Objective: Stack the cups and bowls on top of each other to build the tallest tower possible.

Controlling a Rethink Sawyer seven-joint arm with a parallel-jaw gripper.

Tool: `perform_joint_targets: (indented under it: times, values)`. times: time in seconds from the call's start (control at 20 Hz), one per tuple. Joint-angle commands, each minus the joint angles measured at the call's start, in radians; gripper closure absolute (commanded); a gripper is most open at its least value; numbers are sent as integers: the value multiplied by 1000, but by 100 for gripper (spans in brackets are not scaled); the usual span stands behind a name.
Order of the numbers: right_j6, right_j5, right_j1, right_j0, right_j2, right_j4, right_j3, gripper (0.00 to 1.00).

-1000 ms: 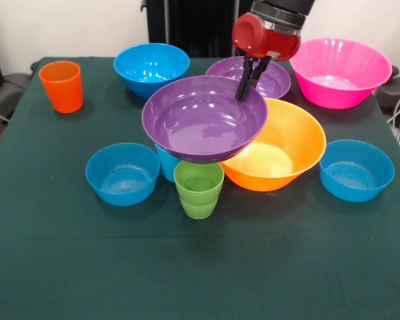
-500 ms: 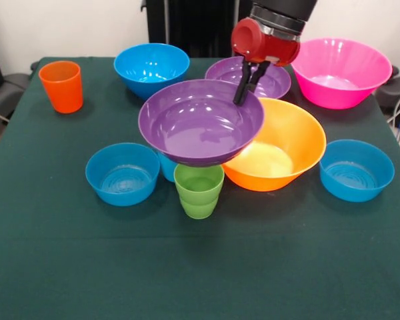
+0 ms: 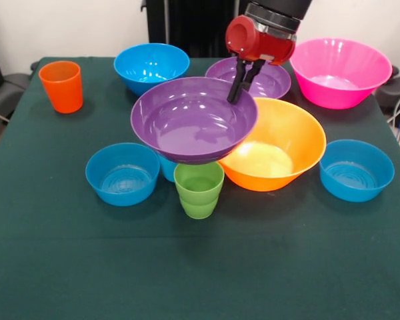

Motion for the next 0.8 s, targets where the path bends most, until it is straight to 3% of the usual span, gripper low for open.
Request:
perform_joint_targets:
  times: [0.05,0.8]
  values:
    - [157,15,27,23,35,42,-40,100]
    - [181,4,57,72,-15,73,-65,100]
